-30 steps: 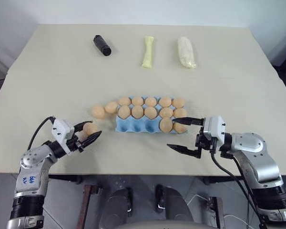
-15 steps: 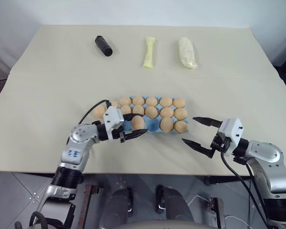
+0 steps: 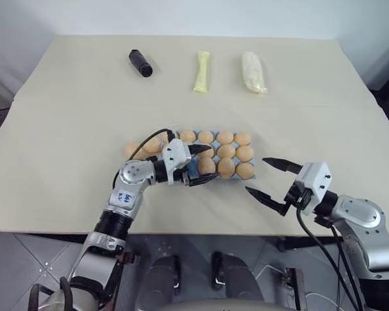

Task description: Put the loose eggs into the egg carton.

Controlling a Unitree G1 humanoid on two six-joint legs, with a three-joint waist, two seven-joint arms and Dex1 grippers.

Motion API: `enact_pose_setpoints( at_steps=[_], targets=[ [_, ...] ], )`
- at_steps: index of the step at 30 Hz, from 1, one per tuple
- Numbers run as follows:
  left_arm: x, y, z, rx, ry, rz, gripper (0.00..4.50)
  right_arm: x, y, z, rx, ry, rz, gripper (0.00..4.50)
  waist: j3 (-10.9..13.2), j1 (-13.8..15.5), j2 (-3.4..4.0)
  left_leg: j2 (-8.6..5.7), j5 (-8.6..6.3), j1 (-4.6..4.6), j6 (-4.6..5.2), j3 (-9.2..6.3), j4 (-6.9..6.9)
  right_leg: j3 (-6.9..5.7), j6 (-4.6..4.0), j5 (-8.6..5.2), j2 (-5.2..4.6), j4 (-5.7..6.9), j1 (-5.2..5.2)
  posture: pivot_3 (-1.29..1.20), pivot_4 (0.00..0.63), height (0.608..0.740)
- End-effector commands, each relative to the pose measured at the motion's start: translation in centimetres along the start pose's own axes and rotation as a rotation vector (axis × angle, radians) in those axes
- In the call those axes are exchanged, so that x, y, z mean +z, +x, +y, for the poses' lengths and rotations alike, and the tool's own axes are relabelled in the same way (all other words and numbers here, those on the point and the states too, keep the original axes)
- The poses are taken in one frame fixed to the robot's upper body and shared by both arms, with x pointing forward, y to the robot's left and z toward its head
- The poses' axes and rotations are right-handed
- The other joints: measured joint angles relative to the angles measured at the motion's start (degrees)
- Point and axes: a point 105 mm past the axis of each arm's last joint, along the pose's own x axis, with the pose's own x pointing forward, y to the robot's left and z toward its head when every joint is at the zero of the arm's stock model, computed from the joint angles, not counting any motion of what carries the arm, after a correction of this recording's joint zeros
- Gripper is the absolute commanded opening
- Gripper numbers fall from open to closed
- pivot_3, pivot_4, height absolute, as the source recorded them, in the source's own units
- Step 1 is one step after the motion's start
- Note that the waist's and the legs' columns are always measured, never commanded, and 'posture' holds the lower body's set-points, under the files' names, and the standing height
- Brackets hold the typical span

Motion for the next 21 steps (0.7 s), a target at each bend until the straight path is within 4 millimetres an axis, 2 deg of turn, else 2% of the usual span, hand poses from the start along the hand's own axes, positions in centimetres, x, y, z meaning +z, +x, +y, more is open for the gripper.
enact_pose_setpoints(
  at_steps=[1,6,9,13,17,21],
  targets=[
    [1.0,-2.9,0.5,0.047,0.048,-0.029,4.03,1.2,0.4,0.1,0.020,-0.030,-0.043,4.50,0.0,-0.1,0.00,0.02,0.00,0.00,0.00,0.00,0.00,-0.01,-0.01,-0.01,0.00,0.00,-0.02,0.00,0.150,0.740],
    [0.8,-8.9,0.7,0.161,0.041,0.012,4.03,1.9,1.4,0.4,0.068,-0.026,-0.086,4.50,0.0,-0.1,0.01,0.05,-0.09,-0.01,-0.14,-0.02,-0.02,0.01,-0.07,-0.04,-0.02,-0.06,-0.04,0.00,0.150,0.740],
    [0.2,-12.7,1.3,0.309,0.005,0.063,4.48,2.4,2.1,0.8,0.106,-0.028,-0.123,4.50,0.0,-0.2,0.02,0.05,-0.10,-0.01,-0.16,-0.06,-0.07,0.02,-0.11,-0.05,-0.05,-0.13,-0.04,0.00,0.150,0.740],
    [-2.0,-18.0,1.0,0.518,-0.073,0.144,4.48,2.5,2.9,1.5,0.159,-0.041,-0.162,4.50,0.0,-0.2,0.03,0.06,-0.14,-0.01,-0.17,-0.06,-0.17,0.04,-0.12,-0.06,-0.06,-0.27,-0.04,0.00,0.150,0.740],
    [-3.3,-21.0,0.8,0.696,-0.151,0.170,4.48,2.0,3.5,1.9,0.193,-0.031,-0.167,4.50,0.0,0.1,0.04,0.06,-0.19,-0.05,-0.15,-0.06,-0.25,0.02,-0.12,-0.06,-0.06,-0.44,-0.04,0.00,0.150,0.740],
    [-3.3,-20.8,0.9,0.707,-0.172,0.173,4.48,2.1,3.8,1.7,0.202,-0.038,-0.177,4.50,0.0,0.0,0.04,0.06,-0.22,-0.07,-0.14,-0.05,-0.25,0.02,-0.10,-0.05,-0.06,-0.51,-0.03,0.00,0.150,0.740]
  ],
)
